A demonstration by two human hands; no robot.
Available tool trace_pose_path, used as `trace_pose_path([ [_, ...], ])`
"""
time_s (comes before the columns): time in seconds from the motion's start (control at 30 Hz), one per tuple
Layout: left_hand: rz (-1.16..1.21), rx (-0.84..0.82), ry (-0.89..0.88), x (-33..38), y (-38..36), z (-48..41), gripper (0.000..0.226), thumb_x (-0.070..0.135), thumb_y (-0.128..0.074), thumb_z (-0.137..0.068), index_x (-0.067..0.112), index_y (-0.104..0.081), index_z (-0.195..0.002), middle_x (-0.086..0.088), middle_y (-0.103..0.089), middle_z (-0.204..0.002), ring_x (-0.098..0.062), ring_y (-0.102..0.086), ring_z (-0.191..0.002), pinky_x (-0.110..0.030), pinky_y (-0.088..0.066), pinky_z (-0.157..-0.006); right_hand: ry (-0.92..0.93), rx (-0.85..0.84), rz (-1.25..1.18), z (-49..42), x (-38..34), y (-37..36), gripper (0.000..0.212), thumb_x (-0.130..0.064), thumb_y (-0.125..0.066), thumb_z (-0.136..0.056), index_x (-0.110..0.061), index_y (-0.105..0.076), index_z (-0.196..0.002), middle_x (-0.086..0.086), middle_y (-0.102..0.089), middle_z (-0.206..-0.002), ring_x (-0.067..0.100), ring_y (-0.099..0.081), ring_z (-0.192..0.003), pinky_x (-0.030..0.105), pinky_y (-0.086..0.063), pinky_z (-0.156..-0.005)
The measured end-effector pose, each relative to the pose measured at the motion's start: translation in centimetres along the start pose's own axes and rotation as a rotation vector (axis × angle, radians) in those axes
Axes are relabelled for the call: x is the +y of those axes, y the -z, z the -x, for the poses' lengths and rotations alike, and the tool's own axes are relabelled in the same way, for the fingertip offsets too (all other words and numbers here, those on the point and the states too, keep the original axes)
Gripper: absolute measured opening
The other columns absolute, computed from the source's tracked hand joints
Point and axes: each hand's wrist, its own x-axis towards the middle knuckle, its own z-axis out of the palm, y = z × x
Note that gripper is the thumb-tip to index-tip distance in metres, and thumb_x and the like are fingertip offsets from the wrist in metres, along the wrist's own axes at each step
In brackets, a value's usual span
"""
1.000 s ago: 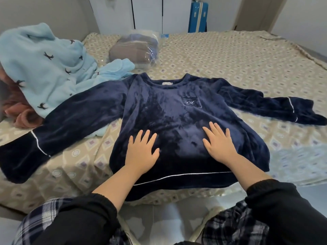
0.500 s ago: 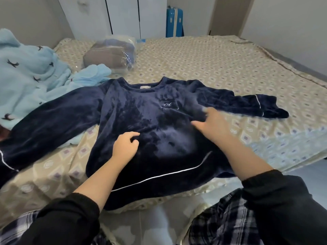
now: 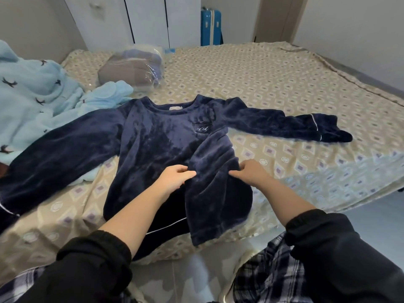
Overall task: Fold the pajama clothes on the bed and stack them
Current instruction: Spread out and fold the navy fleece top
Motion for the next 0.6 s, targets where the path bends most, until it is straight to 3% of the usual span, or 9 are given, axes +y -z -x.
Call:
trace_pose_path([
  [0.07,-0.012,0.03,-0.044,0.2,-0.6,0.0,0.008,0.023,-0.07,-0.083,0.015,-0.068,-0.08,0.006,-0.059,-0.07,-0.008,-0.052,-0.063,-0.017,-0.042,-0.056,0.023,0.067,-0.058,0.0,0.0,0.3,0.041,-0.022,-0.064,-0.084,-0.015,-0.037,-0.055,-0.001,-0.04,-0.055,0.014,-0.039,-0.054,0.027,-0.032,-0.052],
  [0.13,-0.016,0.114,-0.053,0.3,-0.8,-0.2,0.017,0.019,-0.067,-0.081,0.015,-0.059,-0.067,0.004,-0.052,-0.063,-0.014,-0.048,-0.064,-0.024,-0.042,-0.061,-0.07,0.133,-0.214,-0.3,0.5,1.9,0.031,-0.014,-0.061,-0.085,-0.011,-0.046,-0.058,0.005,-0.048,-0.062,0.018,-0.047,-0.061,0.033,-0.043,-0.061],
  [0.23,0.239,0.155,0.039,0.7,-1.0,-0.7,0.019,0.014,-0.057,-0.089,0.015,-0.053,-0.07,-0.002,-0.062,-0.075,-0.018,-0.06,-0.069,-0.026,-0.052,-0.063,-0.248,0.185,-0.247,-0.6,2.8,4.1,0.017,-0.009,-0.052,-0.089,-0.004,-0.056,-0.074,0.014,-0.056,-0.08,0.026,-0.055,-0.076,0.039,-0.051,-0.077],
  [0.3,0.407,0.102,0.086,1.5,-1.2,-0.9,0.02,0.011,-0.049,-0.094,0.015,-0.05,-0.075,-0.002,-0.071,-0.085,-0.016,-0.069,-0.069,-0.025,-0.055,-0.059,-0.285,0.036,-0.08,-0.1,4.0,4.5,0.017,-0.008,-0.049,-0.089,0.001,-0.06,-0.079,0.015,-0.061,-0.079,0.029,-0.06,-0.076,0.037,-0.052,-0.075],
  [0.37,0.436,0.032,0.091,2.4,-1.8,-1.2,0.015,0.013,-0.052,-0.093,0.016,-0.053,-0.079,0.0,-0.071,-0.084,-0.016,-0.07,-0.066,-0.026,-0.055,-0.058,-0.258,-0.057,0.046,0.2,4.4,4.4,0.021,-0.011,-0.049,-0.09,0.003,-0.063,-0.084,0.013,-0.065,-0.081,0.026,-0.063,-0.077,0.035,-0.052,-0.075],
  [0.43,0.412,-0.056,0.102,3.2,-2.5,-1.3,0.004,0.013,-0.057,-0.089,0.015,-0.06,-0.088,-0.002,-0.07,-0.083,-0.017,-0.068,-0.063,-0.028,-0.055,-0.058,-0.159,0.135,0.028,-0.1,4.3,4.4,0.025,-0.014,-0.047,-0.092,0.003,-0.058,-0.079,0.017,-0.06,-0.078,0.032,-0.058,-0.077,0.037,-0.048,-0.074],
  [0.5,0.367,-0.113,0.1,3.7,-3.3,-1.4,0.013,0.012,-0.058,-0.089,0.014,-0.064,-0.1,-0.004,-0.071,-0.085,-0.017,-0.068,-0.062,-0.028,-0.054,-0.057,-0.059,0.278,-0.118,-0.4,3.7,4.4,0.037,-0.026,-0.048,-0.094,0.008,-0.058,-0.084,0.024,-0.062,-0.082,0.04,-0.058,-0.08,0.04,-0.048,-0.073],
  [0.6,0.33,-0.155,0.071,4.0,-4.3,-1.3,0.016,0.011,-0.059,-0.09,0.013,-0.065,-0.104,-0.005,-0.072,-0.084,-0.016,-0.069,-0.064,-0.027,-0.054,-0.057,-0.025,0.076,-0.177,-0.5,2.4,3.4,0.052,-0.054,-0.058,-0.086,-0.003,-0.062,-0.079,0.01,-0.061,-0.073,0.025,-0.058,-0.071,0.034,-0.044,-0.066],
])
